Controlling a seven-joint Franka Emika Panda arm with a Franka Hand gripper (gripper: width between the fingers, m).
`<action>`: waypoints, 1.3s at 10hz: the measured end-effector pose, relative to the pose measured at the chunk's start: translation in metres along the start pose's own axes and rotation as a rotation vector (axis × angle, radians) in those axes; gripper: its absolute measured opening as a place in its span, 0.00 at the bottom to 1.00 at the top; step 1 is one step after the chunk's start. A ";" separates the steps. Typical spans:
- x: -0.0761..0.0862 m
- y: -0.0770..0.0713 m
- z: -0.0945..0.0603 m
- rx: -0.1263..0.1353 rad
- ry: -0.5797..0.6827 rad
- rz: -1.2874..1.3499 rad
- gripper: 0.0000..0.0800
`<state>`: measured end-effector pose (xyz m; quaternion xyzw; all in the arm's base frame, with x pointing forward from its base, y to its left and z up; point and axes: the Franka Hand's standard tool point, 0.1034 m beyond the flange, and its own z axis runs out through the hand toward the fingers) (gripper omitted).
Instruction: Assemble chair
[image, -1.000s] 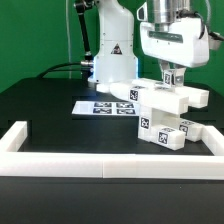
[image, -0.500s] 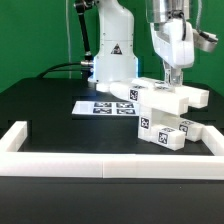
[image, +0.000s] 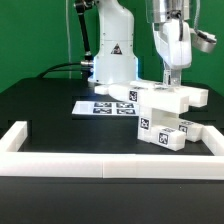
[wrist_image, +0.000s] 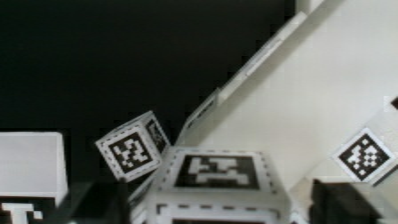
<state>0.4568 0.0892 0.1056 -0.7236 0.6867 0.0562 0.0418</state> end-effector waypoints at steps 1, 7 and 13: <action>-0.001 0.000 -0.001 0.001 0.000 -0.030 0.78; -0.003 0.001 0.000 -0.011 0.006 -0.546 0.81; -0.006 0.002 0.001 -0.017 0.012 -1.163 0.81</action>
Offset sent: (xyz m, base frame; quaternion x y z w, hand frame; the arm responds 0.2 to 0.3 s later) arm 0.0000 0.0000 0.0000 0.0000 0.0000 -0.1938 0.9810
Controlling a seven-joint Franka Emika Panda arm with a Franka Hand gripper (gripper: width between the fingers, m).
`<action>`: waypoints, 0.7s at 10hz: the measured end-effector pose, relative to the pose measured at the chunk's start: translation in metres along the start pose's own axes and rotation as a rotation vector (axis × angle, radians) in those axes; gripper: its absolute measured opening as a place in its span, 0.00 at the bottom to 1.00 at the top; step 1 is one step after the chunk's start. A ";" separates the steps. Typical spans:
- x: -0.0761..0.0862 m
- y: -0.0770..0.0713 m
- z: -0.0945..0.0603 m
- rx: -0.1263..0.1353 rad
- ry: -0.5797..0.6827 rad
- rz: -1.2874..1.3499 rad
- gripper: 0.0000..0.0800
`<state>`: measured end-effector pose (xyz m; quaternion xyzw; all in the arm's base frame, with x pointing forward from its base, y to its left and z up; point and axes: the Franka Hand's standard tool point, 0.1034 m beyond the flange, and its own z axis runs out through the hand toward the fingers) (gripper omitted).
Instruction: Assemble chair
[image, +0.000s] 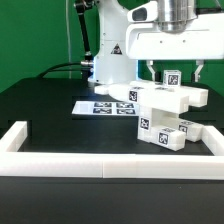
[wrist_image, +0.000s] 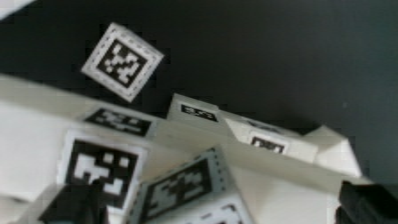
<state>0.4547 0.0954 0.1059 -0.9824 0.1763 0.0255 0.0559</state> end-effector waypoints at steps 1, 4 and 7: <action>0.000 0.001 0.000 0.000 0.000 -0.052 0.81; 0.001 0.001 0.000 -0.001 0.001 -0.229 0.81; 0.001 0.002 0.000 -0.001 -0.001 -0.239 0.53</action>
Offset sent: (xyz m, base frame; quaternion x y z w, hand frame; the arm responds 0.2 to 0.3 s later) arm 0.0013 -0.0014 0.0020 -0.0051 0.0014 -0.1400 0.9901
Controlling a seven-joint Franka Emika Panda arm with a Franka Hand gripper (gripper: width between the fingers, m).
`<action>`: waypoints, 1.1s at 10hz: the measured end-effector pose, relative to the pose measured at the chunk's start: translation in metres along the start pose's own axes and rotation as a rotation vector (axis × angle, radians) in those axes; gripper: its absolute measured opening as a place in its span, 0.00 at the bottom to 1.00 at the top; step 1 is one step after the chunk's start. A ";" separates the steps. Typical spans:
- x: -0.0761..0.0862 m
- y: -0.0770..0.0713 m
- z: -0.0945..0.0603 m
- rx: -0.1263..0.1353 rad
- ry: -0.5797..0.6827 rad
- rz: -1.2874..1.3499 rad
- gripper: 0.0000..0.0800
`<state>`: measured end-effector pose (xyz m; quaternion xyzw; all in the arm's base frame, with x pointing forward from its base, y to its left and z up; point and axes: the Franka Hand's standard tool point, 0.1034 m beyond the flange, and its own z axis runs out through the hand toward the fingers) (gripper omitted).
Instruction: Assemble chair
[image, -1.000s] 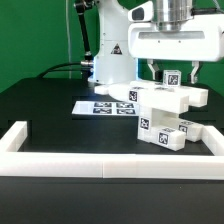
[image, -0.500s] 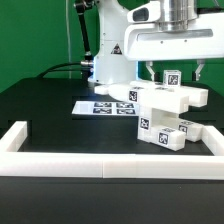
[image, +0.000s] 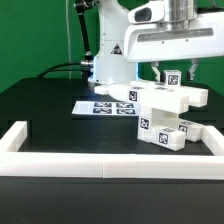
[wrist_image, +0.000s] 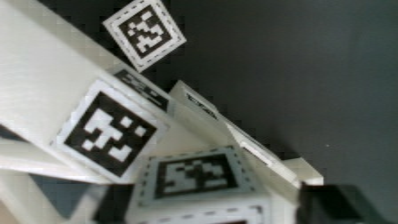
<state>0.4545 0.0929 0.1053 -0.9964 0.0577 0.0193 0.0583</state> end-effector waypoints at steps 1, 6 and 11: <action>-0.001 0.001 0.001 -0.001 -0.004 0.002 0.33; -0.001 0.001 0.001 0.000 -0.004 0.086 0.34; -0.002 0.001 0.002 0.008 -0.008 0.464 0.34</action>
Offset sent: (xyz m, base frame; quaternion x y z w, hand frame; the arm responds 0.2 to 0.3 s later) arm 0.0000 0.0000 0.0000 0.0000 0.0000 0.0650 0.9979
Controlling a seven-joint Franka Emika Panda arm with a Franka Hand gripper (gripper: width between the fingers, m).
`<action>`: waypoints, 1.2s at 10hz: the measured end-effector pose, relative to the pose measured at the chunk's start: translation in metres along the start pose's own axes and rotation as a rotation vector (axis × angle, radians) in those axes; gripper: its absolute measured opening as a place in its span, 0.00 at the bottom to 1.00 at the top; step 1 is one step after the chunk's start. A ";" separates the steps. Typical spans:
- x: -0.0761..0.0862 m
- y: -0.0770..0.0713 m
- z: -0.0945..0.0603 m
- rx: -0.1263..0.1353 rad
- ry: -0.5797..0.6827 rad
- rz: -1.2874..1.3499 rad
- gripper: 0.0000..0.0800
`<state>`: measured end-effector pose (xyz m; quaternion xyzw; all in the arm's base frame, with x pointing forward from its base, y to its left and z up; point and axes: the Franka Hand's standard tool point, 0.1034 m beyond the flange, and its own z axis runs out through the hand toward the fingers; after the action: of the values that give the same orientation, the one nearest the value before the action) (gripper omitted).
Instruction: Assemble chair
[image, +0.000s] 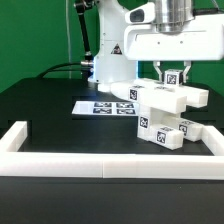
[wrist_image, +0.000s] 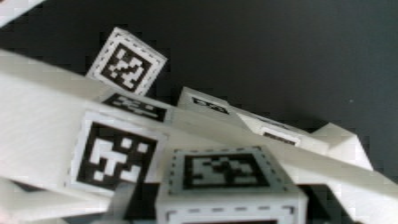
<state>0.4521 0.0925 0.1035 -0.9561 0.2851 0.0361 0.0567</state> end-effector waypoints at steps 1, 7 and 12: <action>-0.001 0.000 0.000 -0.001 -0.001 0.100 0.34; -0.002 -0.002 0.000 0.001 0.000 0.447 0.34; -0.003 -0.010 -0.001 0.048 0.016 0.853 0.34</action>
Offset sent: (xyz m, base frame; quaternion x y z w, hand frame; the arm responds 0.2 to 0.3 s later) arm 0.0047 0.0006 0.0008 -0.0155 0.0021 0.2000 0.9797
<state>0.4550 0.1027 0.1056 -0.7512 0.6563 0.0422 0.0567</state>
